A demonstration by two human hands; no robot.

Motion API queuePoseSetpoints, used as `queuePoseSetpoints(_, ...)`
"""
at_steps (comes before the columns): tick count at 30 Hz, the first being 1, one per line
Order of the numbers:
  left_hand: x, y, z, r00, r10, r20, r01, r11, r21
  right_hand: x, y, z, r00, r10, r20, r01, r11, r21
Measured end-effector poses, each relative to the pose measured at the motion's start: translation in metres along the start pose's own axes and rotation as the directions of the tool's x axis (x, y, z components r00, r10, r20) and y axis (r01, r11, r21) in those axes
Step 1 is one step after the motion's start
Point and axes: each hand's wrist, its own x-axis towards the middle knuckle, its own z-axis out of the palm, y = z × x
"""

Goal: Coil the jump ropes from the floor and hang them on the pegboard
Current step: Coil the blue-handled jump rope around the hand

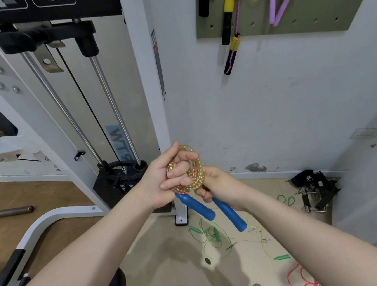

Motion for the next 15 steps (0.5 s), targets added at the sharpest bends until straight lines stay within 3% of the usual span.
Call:
queuePoseSetpoints(2, -0.001, -0.003, -0.001, 0.934, 0.145, -0.325, -0.114, 0.987, 0.111, -0.004, -0.003, 0.002, 1.0, 0.015, 0.02, -0.013, 0.992, -0.124)
queuePoseSetpoints(5, -0.002, -0.005, -0.003, 0.834, 0.211, -0.509, -0.175, 0.977, 0.118, -0.009, -0.01, -0.001, 0.994, 0.052, 0.092, -0.031, 0.976, -0.217)
queuePoseSetpoints(8, -0.004, -0.006, 0.0, 0.837, 0.216, -0.503, -0.104, 0.965, 0.242, -0.015, -0.014, -0.001, 0.977, 0.038, 0.208, -0.036, 0.999, -0.011)
queuePoseSetpoints(11, -0.005, -0.006, 0.005, 0.879, 0.203, -0.431, -0.02, 0.92, 0.392, -0.015, -0.014, -0.001, 0.989, 0.047, 0.143, -0.089, 0.951, 0.297)
queuePoseSetpoints(15, -0.004, -0.006, 0.012, 0.918, 0.102, -0.382, 0.065, 0.914, 0.4, -0.012, -0.009, 0.0, 0.997, 0.039, 0.065, -0.057, 0.956, 0.287)
